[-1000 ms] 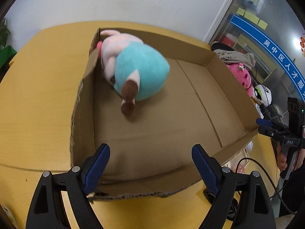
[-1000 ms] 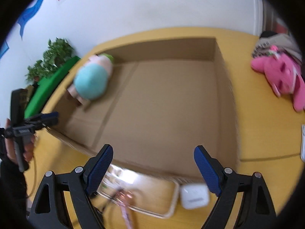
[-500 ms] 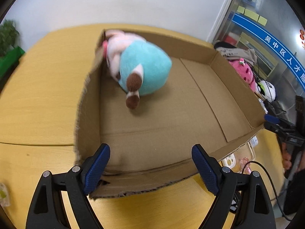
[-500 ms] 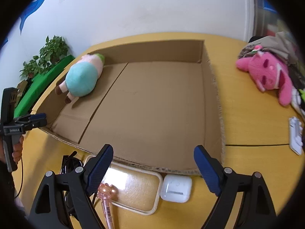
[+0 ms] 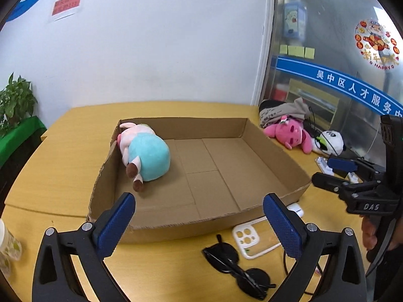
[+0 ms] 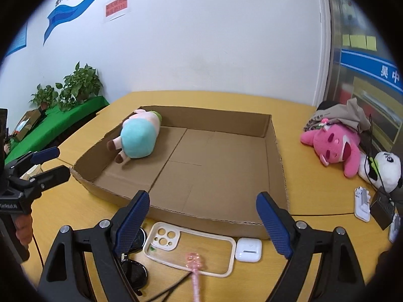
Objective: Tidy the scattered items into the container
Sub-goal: 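Withdraw both grippers from the box toward the black sunglasses, then close both grippers on the black sunglasses frame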
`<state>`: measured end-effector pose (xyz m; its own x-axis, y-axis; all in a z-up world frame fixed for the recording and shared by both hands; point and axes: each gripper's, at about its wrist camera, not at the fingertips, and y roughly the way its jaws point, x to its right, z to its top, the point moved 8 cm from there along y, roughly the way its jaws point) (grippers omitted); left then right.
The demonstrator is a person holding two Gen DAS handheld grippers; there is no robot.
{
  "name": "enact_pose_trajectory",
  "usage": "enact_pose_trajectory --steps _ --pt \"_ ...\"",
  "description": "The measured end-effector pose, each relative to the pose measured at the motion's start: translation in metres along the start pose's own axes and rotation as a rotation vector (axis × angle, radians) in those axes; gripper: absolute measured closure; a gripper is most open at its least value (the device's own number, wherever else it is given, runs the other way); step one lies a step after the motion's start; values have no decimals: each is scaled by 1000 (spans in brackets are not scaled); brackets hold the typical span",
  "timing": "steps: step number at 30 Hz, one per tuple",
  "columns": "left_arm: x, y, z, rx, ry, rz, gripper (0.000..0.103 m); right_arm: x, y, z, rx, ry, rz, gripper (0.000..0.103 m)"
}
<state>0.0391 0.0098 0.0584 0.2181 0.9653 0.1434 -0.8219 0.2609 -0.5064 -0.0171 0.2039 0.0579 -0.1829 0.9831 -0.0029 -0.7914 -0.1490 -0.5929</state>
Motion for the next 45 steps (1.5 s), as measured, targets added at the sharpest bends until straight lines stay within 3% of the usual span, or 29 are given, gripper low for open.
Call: enact_pose_trajectory --steps 8,22,28,35,45 --pt "9 4 -25 -40 -52 -5 0 -6 3 -16 -17 5 24 15" --pt "30 15 -37 -86 -38 -39 0 -15 -8 -28 -3 14 50 15" --pt "34 21 -45 -123 -91 -121 0 -17 -3 -33 -23 16 68 15" --pt "32 30 -59 -172 -142 -185 0 -28 -1 -47 -48 20 180 15" --pt "21 63 -96 -307 -266 -261 4 -85 15 -100 -226 -69 360 15"
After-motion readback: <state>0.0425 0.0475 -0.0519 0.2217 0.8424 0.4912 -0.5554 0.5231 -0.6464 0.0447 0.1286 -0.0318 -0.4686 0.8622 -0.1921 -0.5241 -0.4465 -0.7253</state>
